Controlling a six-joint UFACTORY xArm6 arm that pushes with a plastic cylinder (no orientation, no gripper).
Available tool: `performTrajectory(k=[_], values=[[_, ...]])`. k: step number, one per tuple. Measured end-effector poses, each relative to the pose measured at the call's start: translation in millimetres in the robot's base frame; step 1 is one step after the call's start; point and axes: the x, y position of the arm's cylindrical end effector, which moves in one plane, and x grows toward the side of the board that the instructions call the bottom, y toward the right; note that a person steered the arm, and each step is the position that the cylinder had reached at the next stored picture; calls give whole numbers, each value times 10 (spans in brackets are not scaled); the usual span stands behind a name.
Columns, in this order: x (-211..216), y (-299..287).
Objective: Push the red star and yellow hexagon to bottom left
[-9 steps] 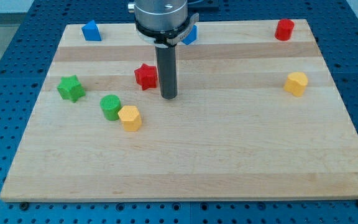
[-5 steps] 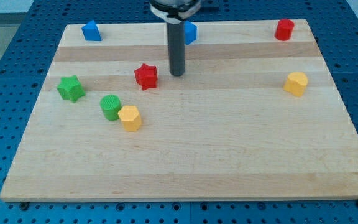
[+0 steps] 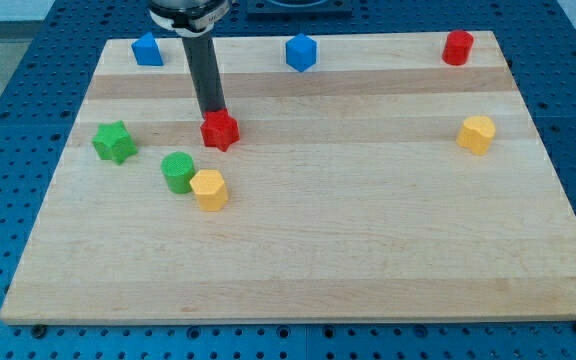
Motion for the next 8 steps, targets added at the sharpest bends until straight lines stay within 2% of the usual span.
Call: performTrajectory(k=[4, 7, 8], values=[[568, 378], [1163, 347], [1229, 200]])
